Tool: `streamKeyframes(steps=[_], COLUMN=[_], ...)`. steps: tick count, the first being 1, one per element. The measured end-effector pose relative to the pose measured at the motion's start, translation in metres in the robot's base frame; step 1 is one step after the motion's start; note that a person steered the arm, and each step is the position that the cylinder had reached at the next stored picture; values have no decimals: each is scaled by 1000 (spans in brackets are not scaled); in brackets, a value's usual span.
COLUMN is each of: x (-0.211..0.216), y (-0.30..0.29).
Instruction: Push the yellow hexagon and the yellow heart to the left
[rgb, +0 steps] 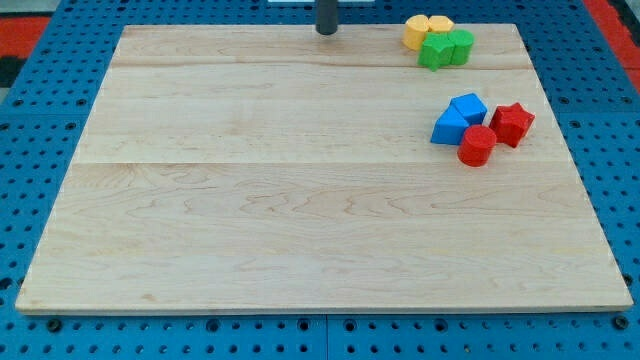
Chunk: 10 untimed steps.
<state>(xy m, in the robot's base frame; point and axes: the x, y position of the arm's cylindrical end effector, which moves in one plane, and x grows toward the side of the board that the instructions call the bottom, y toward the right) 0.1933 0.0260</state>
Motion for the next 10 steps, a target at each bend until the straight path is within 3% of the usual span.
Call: streamKeyframes(steps=[2,3,4,5,6,7,8,9,10], x=[0,0,33,92,134,139,119,73,-2], y=[55,48,7,19,74,171,229,250,240])
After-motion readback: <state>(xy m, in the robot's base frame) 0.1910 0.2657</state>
